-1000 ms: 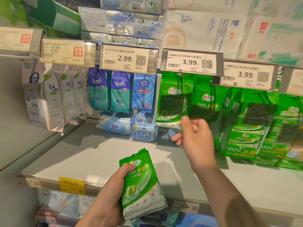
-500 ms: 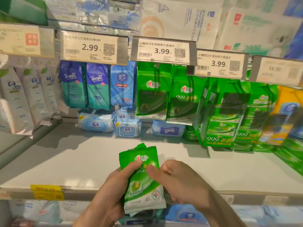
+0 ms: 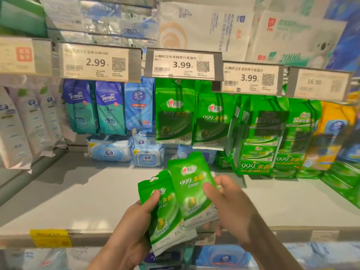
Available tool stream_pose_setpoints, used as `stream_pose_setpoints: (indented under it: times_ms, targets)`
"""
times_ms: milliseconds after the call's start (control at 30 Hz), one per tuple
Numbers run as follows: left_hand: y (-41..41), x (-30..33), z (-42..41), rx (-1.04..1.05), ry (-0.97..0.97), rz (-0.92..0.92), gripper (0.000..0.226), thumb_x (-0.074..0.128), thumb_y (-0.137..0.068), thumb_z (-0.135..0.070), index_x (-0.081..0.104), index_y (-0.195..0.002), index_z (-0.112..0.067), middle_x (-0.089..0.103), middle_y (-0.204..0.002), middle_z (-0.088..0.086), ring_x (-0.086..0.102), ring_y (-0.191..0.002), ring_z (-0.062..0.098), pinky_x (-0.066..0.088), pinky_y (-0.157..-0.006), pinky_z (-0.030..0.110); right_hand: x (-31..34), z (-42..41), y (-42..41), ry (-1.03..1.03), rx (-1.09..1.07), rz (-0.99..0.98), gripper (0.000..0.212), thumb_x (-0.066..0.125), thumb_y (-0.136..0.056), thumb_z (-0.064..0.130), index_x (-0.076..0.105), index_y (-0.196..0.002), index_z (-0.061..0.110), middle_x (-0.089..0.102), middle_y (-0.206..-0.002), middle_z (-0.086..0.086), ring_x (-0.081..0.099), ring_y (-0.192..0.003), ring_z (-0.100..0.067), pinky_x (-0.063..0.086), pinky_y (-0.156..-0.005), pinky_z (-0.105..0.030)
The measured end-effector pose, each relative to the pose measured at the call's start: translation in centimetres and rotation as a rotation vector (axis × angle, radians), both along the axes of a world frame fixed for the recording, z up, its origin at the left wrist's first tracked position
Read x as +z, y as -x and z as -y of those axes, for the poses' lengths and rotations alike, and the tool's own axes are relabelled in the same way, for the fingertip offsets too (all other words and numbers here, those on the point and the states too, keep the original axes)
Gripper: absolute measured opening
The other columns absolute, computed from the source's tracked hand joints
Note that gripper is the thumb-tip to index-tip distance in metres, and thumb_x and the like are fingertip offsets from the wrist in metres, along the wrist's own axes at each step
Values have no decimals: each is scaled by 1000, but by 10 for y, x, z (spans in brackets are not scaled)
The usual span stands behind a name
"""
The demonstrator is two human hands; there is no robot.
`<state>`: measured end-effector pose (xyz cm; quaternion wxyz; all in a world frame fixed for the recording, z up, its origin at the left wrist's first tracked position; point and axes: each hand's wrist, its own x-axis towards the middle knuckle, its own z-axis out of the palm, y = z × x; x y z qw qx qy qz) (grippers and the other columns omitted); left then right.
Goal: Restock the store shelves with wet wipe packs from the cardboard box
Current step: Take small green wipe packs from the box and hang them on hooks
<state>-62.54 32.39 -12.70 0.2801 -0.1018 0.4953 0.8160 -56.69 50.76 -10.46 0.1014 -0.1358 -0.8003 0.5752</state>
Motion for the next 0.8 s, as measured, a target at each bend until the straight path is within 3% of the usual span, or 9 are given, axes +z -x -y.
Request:
stream_pose_setpoints:
  times_ms: [67,167,300,367,467,667,800]
  targets:
    - [2,0,2,16,17,1,31,60,-101,-24,70,-118,0,77,-97,21,76,-65,28,57,-46,32,8,-2,0,58,-77,-190,11,55,-103,27,54,-103,16,72,-76,-15,65,-52,-34,38,-38,-31]
    - [5,0,3,20,28,2,31,61,-100,-24,71,-118,-1,77,-101,21,77,-69,29,60,-51,33,25,-5,-4,123,-153,-429,4,54,-104,23,56,-104,20,72,-76,-10,60,-50,-29,38,-34,-30]
    - [4,0,3,14,41,-21,30,61,-100,-24,71,-118,-3,77,-103,20,77,-74,29,61,-61,34,42,-6,-7,127,-173,-625,17,57,-92,39,57,-106,28,71,-85,-8,53,-57,-28,42,-37,-32]
    - [4,0,3,0,43,-29,31,61,-100,-24,71,-119,-3,77,-104,20,78,-78,31,59,-71,38,47,-4,-7,135,-158,-686,21,54,-87,42,55,-105,30,71,-85,-4,53,-58,-30,42,-36,-33]
    - [4,1,3,-4,53,-29,32,62,-99,-24,70,-120,-2,76,-105,21,77,-81,33,58,-79,43,50,-5,-5,127,-166,-775,13,54,-97,37,52,-108,31,68,-85,7,53,-57,-26,44,-37,-33]
    - [3,1,4,1,59,-12,32,62,-99,-25,70,-120,-1,76,-105,22,76,-86,35,59,-81,43,57,-7,4,104,-165,-820,9,54,-101,40,52,-108,34,66,-94,-11,46,-56,-47,43,-38,-34]
    - [2,1,8,3,45,17,34,62,-98,-24,69,-121,0,75,-106,24,73,-99,39,57,-88,48,50,-8,8,117,-191,-812,7,55,-101,38,54,-106,33,64,-85,-15,47,-51,-31,40,-38,-32]
